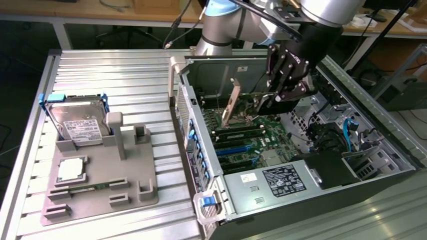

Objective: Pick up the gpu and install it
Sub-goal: 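Insert the gpu into the slot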

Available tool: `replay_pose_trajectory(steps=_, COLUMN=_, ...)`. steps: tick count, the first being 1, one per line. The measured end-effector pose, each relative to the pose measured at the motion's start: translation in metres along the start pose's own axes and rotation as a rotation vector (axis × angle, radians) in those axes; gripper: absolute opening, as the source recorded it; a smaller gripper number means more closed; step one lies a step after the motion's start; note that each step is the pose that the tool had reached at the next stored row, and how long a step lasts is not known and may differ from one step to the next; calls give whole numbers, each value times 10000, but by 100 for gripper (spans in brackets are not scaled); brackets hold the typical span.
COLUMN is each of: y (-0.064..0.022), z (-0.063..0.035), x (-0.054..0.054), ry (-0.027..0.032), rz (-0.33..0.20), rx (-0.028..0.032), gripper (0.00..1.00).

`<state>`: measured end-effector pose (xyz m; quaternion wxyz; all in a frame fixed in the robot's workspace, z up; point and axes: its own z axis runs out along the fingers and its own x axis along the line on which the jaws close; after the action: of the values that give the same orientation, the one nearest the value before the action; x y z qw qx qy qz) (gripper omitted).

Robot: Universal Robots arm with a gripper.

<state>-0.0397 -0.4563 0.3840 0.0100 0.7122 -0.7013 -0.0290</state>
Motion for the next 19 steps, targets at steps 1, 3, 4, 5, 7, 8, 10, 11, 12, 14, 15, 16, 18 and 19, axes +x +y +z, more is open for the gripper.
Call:
replay_pose_trajectory(steps=1, y=0, z=3, x=0, ry=0, rz=0, rx=0, gripper=27)
replay_pose_trajectory(steps=3, y=0, z=8, x=0, ry=0, rz=0, rx=0, gripper=27)
replay_pose_trajectory(steps=4, y=-1, z=11, x=1, ry=1, rz=0, rx=0, gripper=27)
replay_pose_trajectory(steps=5, y=-1, z=13, x=1, ry=1, rz=0, rx=0, gripper=27)
replay_pose_trajectory(steps=7, y=-1, z=19, x=1, ry=1, rz=0, rx=0, gripper=27)
replay_pose_trajectory(steps=8, y=-1, z=21, x=1, ry=1, rz=0, rx=0, gripper=27)
replay_pose_trajectory(steps=10, y=-1, z=26, x=1, ry=2, rz=0, rx=-1, gripper=27)
replay_pose_trajectory(steps=11, y=-2, z=29, x=1, ry=1, rz=0, rx=0, gripper=27)
replay_pose_trajectory(steps=12, y=-2, z=31, x=1, ry=1, rz=0, rx=0, gripper=27)
replay_pose_trajectory(steps=14, y=-2, z=37, x=1, ry=1, rz=0, rx=0, gripper=27)
replay_pose_trajectory(steps=15, y=-2, z=39, x=1, ry=0, rz=0, rx=0, gripper=27)
replay_pose_trajectory(steps=16, y=-2, z=42, x=1, ry=1, rz=0, rx=0, gripper=27)
replay_pose_trajectory(steps=18, y=-3, z=47, x=1, ry=0, rz=0, rx=0, gripper=27)
replay_pose_trajectory(steps=19, y=-3, z=50, x=1, ry=0, rz=0, rx=0, gripper=27)
